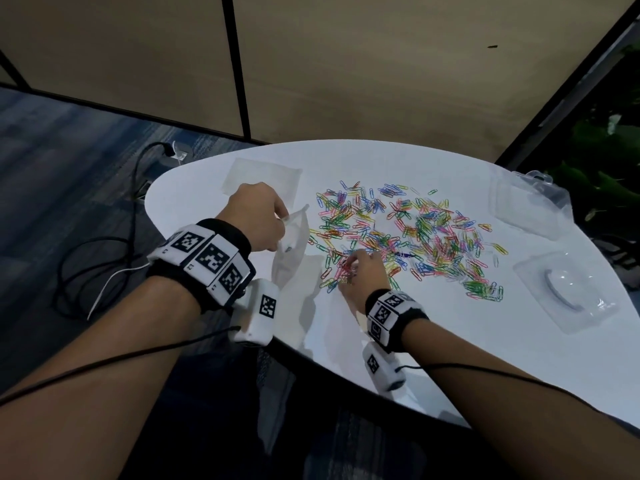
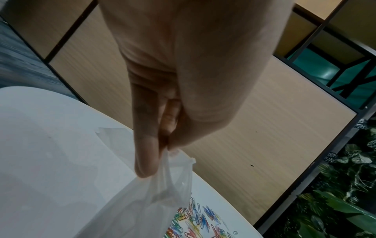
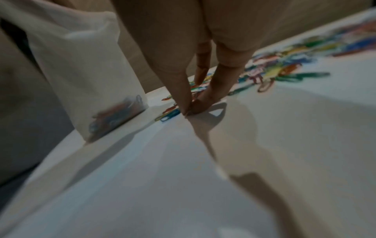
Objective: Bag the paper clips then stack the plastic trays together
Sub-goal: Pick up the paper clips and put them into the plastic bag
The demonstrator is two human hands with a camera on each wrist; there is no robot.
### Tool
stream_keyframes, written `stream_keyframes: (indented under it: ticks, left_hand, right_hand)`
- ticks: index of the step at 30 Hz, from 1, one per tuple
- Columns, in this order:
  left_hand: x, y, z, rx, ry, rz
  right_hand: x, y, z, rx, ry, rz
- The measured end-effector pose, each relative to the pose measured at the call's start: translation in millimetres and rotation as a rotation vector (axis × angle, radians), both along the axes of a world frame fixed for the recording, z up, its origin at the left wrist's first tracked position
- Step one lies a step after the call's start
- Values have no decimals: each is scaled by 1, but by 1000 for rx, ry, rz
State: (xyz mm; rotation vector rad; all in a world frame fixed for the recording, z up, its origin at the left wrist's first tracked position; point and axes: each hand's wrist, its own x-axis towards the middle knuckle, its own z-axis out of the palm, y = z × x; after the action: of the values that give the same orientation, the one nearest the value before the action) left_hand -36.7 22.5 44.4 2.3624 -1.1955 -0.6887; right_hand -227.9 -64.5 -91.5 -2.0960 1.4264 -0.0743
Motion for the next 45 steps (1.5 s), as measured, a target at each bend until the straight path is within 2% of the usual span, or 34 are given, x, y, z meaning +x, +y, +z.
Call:
stream_keyframes:
  ticks: [6,9,13,16,21,24,27,28,30,32,33,36,37,42,45]
  left_hand:
    - [-3,-2,-1,8,20,-30]
    - [-4,-2,-2,19,12,-41]
    - [-9,-2,-3,25,13,-51]
    - [-12,-3,-4,31,13,-59]
    - [-15,-4,-4,36,5,-73]
    - [-17,-6,-4,44,3,-83]
    - [-20,-7,-4,50,12,-95]
    - [-21,-7,-4,49,18,-94]
    - [-22,-7,-5,40,30,-89]
    - [-24,-7,-8,32,40,-91]
    - [-25,-7,-9,31,47,-95]
    - [-26,-8,-10,21,71,-91]
    - [-26,-8,-9,18,72,-87]
    - [-21,-8,-8,5,90,-61]
    - [-21,-7,-6,-5,82,-45]
  right_hand:
    - [14,-15,-8,-191,297,378]
    - [16,-18,-14,-308,357,500]
    - [9,-27,-9,-329,327,444]
    - [-3,-40,4,-217,291,313]
    - [-23,-66,32,21,-6,-58]
    - [-24,-72,57,320,-386,-234]
    - [-10,-61,85,680,-881,-287]
    - [-4,-52,94,768,-966,-274]
    - [10,-34,102,851,-1027,-212]
    - [21,-16,96,800,-978,-179]
    - [23,-8,92,692,-896,-134]
    - [27,1,80,230,-484,184]
    - [28,2,80,156,-396,273]
    - [28,3,90,200,-441,336]
    - [21,-3,92,216,-587,196]
